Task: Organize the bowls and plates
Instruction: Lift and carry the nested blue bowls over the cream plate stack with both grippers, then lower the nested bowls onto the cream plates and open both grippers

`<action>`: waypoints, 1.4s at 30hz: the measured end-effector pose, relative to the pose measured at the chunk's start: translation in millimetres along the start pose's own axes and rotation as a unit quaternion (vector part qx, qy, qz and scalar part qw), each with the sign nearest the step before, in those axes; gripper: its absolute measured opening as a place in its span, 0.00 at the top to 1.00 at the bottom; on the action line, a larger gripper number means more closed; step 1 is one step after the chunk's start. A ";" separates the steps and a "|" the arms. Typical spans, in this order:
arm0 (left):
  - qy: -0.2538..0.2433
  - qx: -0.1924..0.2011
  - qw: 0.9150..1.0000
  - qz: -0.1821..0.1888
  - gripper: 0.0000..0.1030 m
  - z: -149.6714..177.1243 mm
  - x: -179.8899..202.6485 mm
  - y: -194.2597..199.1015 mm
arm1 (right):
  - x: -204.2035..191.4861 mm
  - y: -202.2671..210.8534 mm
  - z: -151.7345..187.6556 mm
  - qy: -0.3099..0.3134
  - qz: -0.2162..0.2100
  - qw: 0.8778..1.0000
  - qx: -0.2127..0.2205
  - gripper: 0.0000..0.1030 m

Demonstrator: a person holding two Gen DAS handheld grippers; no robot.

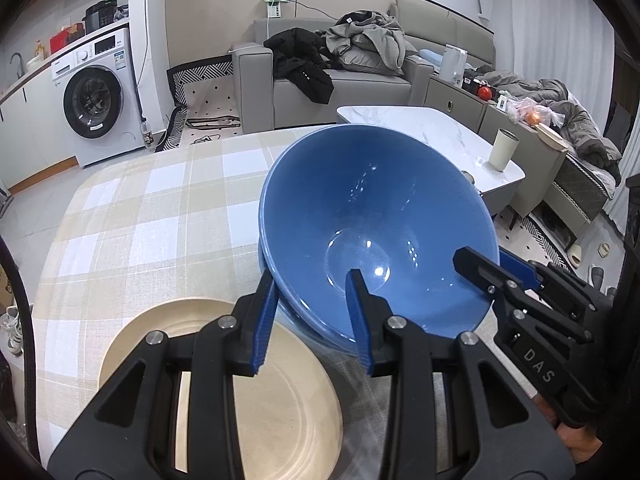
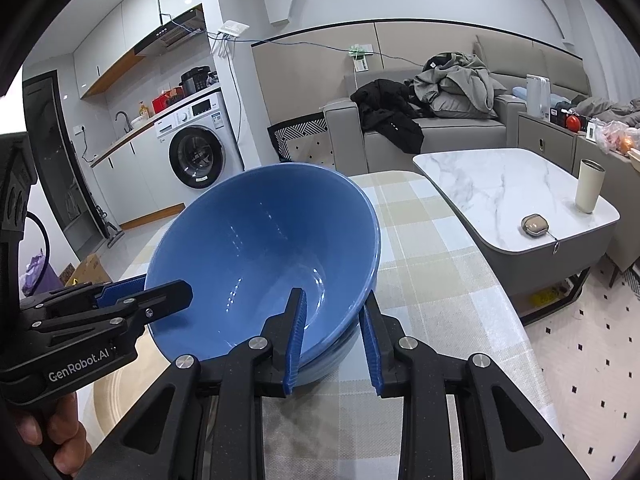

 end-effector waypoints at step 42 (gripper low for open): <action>0.017 -0.022 1.000 0.012 0.18 -7.6 -36.7 -28.5 | 22.4 4.1 2.1 -0.025 -0.005 1.000 0.003 0.29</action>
Point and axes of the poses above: each gripper's, at about its wrist camera, not at the fingertips, and y roughly against the way its jaws point, x to its right, z to its underside, the point moved 6 cm from there along -y, roughly the way its jaws point, and after that the axes turned 11 degrees about -z, right-handed, at the moved point
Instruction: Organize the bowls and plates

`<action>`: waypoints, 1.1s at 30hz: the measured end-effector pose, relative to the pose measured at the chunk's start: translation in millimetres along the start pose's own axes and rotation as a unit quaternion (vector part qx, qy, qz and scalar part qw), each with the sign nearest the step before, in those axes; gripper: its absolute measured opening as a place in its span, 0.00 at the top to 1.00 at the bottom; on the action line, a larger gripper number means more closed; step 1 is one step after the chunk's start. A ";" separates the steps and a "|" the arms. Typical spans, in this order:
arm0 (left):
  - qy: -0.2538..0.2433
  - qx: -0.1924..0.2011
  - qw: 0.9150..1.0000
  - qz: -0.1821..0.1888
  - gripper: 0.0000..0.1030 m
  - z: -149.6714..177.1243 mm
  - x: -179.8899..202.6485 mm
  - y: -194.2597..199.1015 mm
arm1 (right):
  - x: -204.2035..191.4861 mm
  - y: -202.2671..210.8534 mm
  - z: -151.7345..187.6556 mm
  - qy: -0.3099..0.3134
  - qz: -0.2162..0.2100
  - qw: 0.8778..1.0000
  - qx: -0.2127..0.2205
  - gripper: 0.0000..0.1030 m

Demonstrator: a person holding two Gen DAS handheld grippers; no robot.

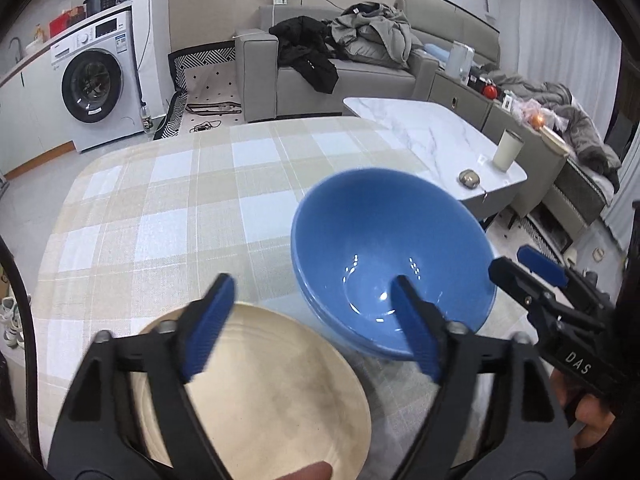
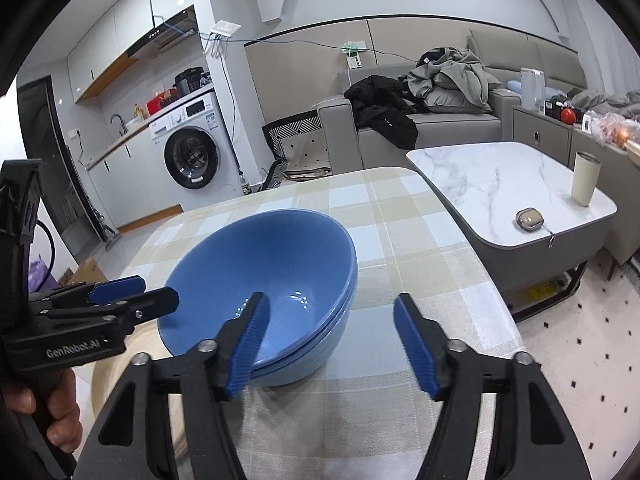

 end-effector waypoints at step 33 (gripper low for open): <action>0.077 -0.068 0.993 0.058 0.42 -1.1 -11.4 -78.0 | 33.1 -29.4 20.1 -0.150 -0.133 0.980 0.007 0.28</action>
Point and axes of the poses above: each gripper's, at about its wrist camera, not at the fingertips, and y roughly against the way its jaws point, x to its right, z to its underside, the point moved 6 cm from there along -y, roughly the way its jaws point, and after that the axes turned 11 degrees about -z, right-handed, at the moved point
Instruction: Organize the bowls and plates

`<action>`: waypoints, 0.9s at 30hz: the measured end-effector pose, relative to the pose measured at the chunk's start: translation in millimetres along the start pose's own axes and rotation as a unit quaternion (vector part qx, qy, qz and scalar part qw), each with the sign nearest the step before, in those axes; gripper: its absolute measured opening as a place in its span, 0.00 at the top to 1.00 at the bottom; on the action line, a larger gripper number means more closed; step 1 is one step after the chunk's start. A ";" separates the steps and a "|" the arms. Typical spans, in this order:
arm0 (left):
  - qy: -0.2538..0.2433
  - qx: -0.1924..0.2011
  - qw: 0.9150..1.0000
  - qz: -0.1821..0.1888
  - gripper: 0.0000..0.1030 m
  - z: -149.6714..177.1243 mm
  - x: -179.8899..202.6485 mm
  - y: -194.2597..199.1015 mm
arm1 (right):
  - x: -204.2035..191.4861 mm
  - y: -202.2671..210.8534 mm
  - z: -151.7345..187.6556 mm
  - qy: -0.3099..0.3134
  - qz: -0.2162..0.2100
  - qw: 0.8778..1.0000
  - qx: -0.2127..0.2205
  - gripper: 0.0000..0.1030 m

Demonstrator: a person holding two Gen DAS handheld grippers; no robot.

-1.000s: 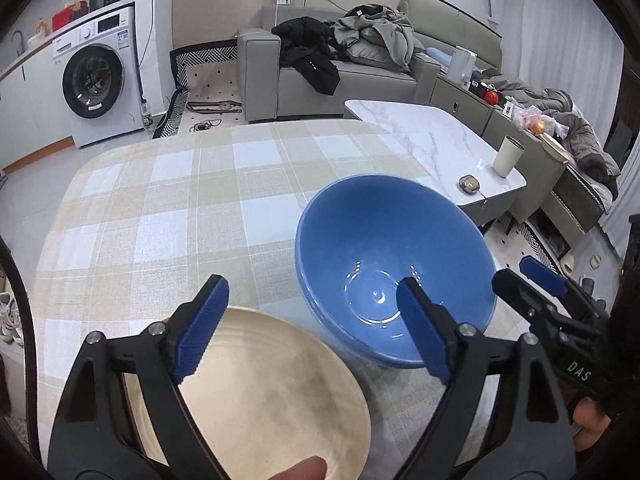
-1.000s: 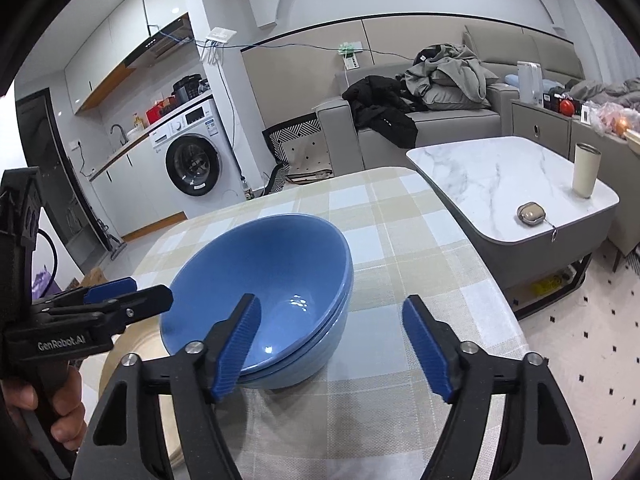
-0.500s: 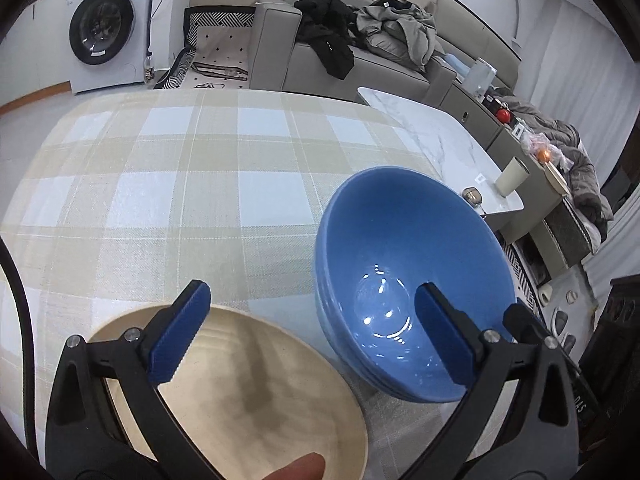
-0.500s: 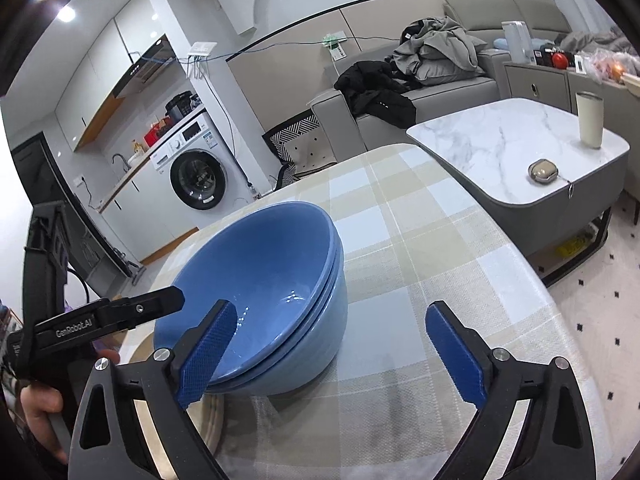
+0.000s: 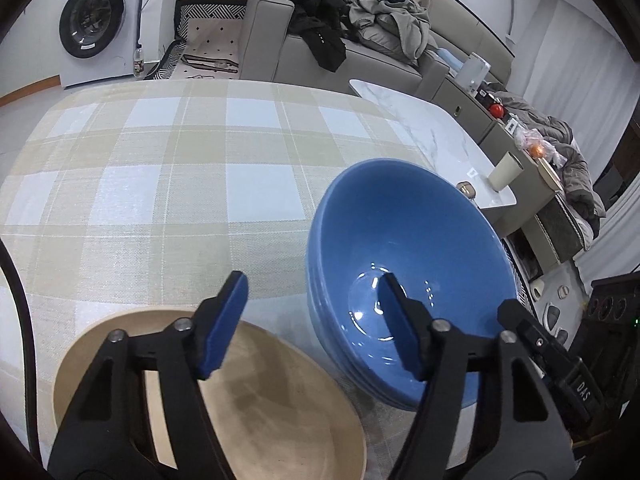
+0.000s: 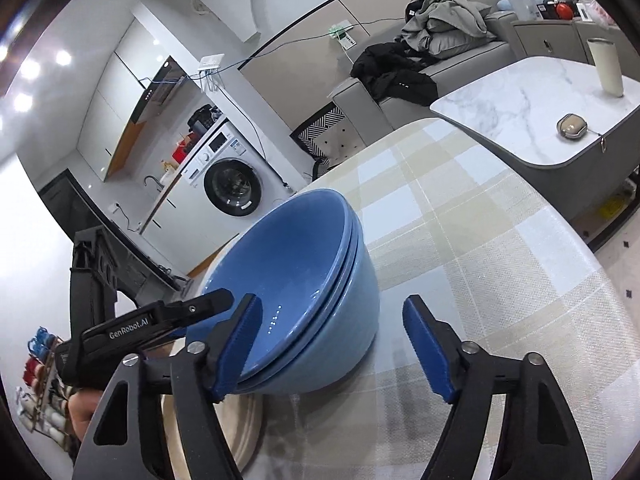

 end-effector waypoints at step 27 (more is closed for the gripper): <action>-0.054 0.012 0.998 -0.021 0.70 7.7 27.1 6.3 | -19.4 4.6 2.4 0.049 0.004 0.999 0.001 0.61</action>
Point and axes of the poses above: each gripper's, at about its wrist camera, not at the fingertips, and y roughly against the way its jaws point, x to its right, z to its underside, the point moved 6 cm from there along -y, roughly the way its jaws point, and after that the axes turned 11 degrees about -z, right-handed, at the moved point
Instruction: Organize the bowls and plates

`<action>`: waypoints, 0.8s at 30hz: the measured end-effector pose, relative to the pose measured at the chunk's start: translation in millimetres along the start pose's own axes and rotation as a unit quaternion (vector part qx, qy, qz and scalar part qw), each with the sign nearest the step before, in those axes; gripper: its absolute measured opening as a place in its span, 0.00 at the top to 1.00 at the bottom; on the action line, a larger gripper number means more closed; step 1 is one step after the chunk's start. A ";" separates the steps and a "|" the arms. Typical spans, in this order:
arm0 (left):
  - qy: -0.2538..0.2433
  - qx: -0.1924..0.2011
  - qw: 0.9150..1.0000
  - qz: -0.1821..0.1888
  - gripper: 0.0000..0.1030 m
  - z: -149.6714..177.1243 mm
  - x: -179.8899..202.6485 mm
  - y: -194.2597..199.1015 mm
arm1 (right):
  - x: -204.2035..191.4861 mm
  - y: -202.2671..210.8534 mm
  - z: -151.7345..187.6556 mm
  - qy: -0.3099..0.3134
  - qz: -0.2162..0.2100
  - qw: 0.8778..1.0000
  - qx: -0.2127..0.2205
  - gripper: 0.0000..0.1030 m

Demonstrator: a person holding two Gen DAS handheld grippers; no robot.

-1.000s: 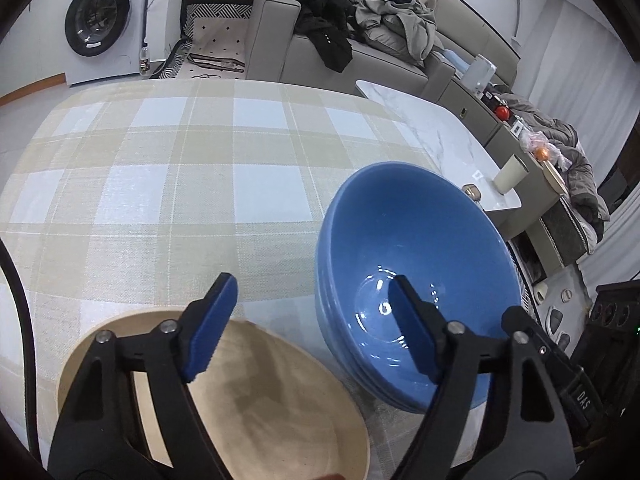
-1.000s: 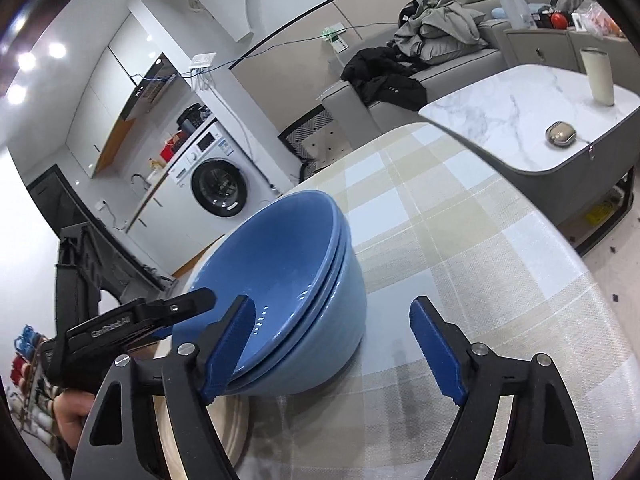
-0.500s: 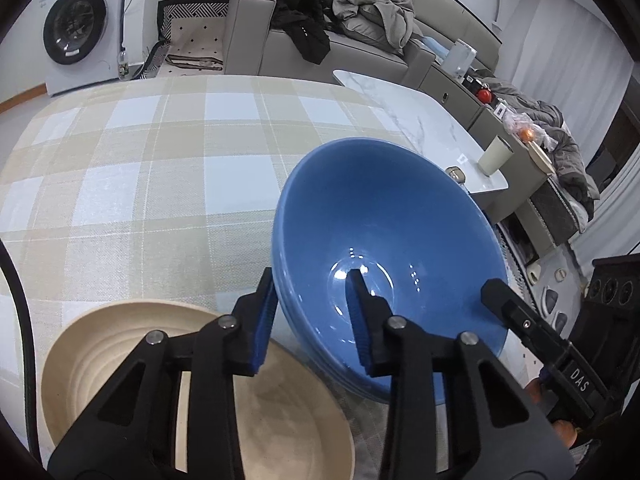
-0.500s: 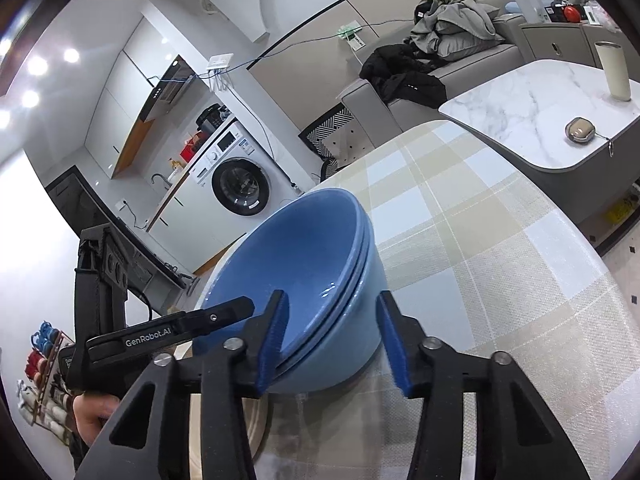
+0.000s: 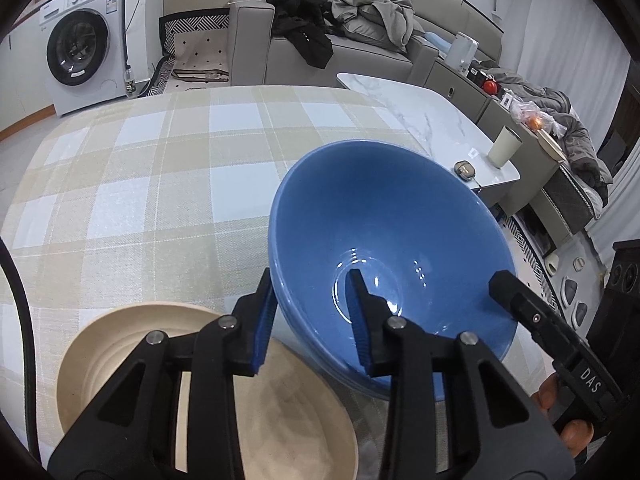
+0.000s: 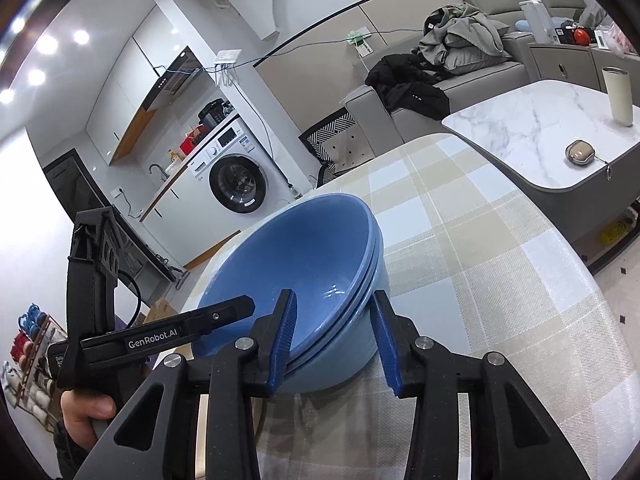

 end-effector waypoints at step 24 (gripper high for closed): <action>-0.008 0.048 0.999 -0.023 0.70 1.2 -2.7 66.7 | -35.6 20.1 -12.8 0.040 -0.015 0.999 0.017 0.61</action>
Point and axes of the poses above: each gripper's, at about its wrist camera, not at the fingertips, and y roughly against the way its jaws point, x to its right, z to its underside, the point moved 6 cm from there along -y, roughly the way its jaws point, and after that the axes turned 11 degrees about -z, right-handed, at the moved point
